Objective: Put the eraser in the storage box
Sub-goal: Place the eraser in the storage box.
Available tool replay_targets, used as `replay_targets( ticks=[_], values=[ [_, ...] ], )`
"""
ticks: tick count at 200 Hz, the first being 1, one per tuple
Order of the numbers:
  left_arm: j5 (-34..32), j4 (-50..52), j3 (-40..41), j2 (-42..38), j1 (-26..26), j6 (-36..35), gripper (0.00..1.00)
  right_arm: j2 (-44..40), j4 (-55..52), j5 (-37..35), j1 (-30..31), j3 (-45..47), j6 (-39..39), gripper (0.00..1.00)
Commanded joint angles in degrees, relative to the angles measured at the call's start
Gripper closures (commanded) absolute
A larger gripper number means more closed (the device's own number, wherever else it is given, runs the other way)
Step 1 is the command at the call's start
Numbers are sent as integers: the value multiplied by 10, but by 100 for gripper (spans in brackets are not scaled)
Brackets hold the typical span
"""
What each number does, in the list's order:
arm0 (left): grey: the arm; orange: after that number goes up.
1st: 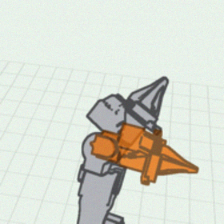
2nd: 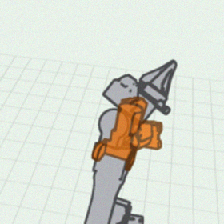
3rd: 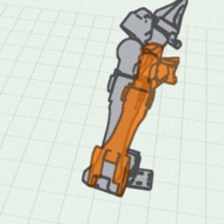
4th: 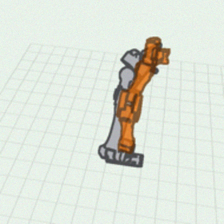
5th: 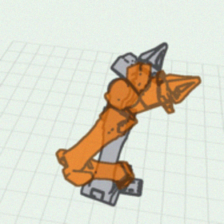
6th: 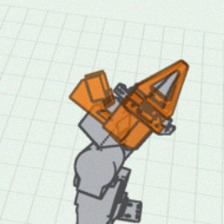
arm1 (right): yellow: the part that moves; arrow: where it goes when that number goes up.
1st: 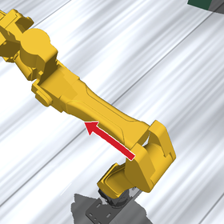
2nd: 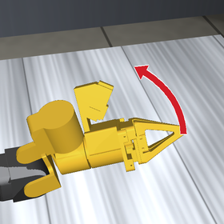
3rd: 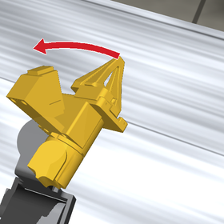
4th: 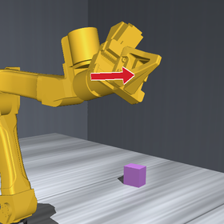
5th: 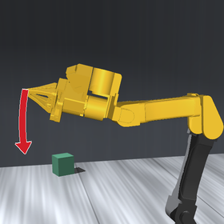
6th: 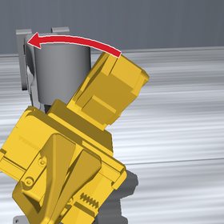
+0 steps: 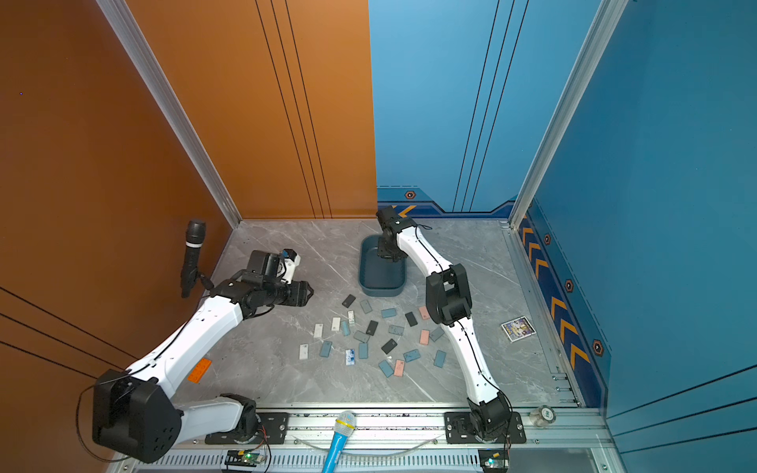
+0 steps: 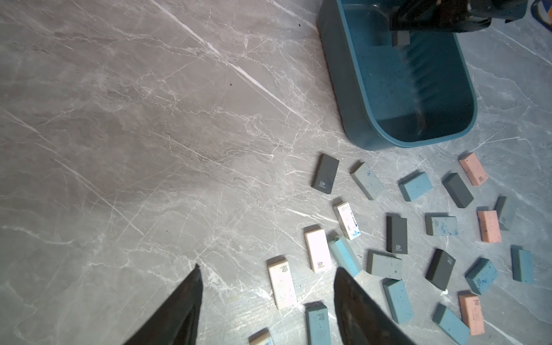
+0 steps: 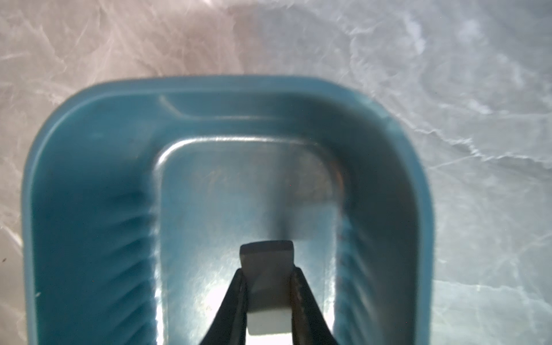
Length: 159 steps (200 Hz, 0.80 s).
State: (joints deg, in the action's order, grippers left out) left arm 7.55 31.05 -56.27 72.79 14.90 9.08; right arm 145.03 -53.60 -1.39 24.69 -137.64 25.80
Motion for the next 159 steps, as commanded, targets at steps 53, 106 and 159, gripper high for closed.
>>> replay_targets(
  ticks=[53, 106, 159],
  values=[
    [1, -2, -5, -1, -19, 0, 30, 32, -4, -10, -24, -47, 19, 76],
    [8, -2, -6, 0, -18, 4, 30, 42, 10, 0, -23, -52, 18, 76],
    [8, -2, -6, -3, -19, 3, 30, 50, 14, 3, -25, -60, 21, 72]
  ],
)
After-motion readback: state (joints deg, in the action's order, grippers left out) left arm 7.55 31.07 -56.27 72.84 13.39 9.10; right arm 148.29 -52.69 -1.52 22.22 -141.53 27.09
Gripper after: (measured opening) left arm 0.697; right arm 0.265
